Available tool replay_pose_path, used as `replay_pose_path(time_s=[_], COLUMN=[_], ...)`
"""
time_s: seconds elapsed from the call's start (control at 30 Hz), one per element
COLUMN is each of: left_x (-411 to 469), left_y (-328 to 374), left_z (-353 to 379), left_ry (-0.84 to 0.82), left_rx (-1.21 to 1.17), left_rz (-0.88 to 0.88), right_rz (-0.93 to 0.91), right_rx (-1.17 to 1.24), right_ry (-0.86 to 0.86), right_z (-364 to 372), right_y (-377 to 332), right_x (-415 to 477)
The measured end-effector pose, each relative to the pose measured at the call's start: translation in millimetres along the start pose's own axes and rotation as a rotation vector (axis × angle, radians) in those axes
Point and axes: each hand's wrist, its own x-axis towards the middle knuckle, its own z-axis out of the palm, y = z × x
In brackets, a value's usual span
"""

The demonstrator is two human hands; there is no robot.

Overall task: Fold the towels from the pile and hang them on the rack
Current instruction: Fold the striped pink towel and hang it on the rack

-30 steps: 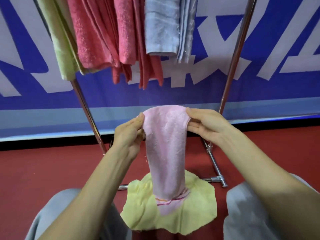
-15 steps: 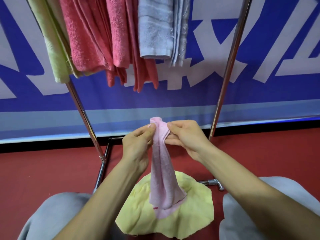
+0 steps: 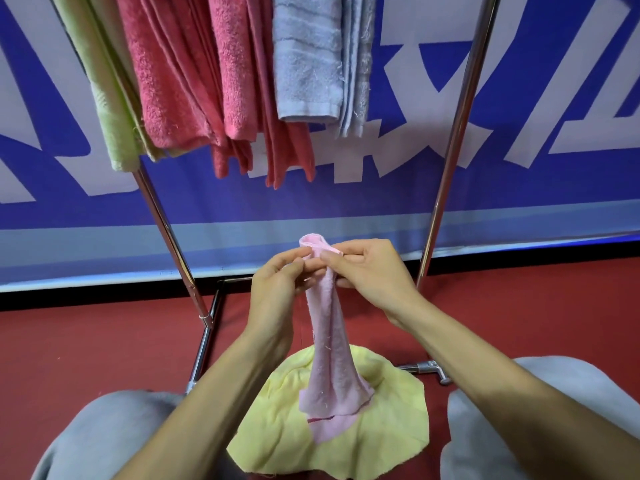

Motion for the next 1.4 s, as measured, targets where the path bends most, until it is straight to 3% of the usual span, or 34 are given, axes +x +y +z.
replay_pose_path(time_s=[0.17, 0.37, 0.47, 0.63, 0.87, 1.13, 1.4], left_x=[-3, 0, 6, 3, -1, 2, -2], left_y=[4, 9, 13, 18, 14, 9, 28], left_z=[-4, -13, -25, -29, -16, -15, -17], left_ry=[-0.057, -0.035, -0.175, -0.379, -0.336, -0.186, -0.128], left_rx=[0.017, 0.189, 0.429, 0.441, 0.311, 0.410, 0.549], left_rz=[-0.034, -0.066, 0.014, 0.152, 0.241, 0.352, 0.426], right_rz=[0.047, 0.079, 0.028, -0.028, -0.090, 0.017, -0.106], right_rx=[0.146, 0.064, 0.083, 0.125, -0.011, 0.092, 0.115], right_ry=[-0.046, -0.065, -0.112, -0.220, -0.176, -0.087, 0.084], right_z=[-8, -17, -27, -34, -43, -42, -30], right_y=[-6, -7, -12, -16, -12, -3, -26], right_x=[-3, 0, 2, 0, 1, 2, -6])
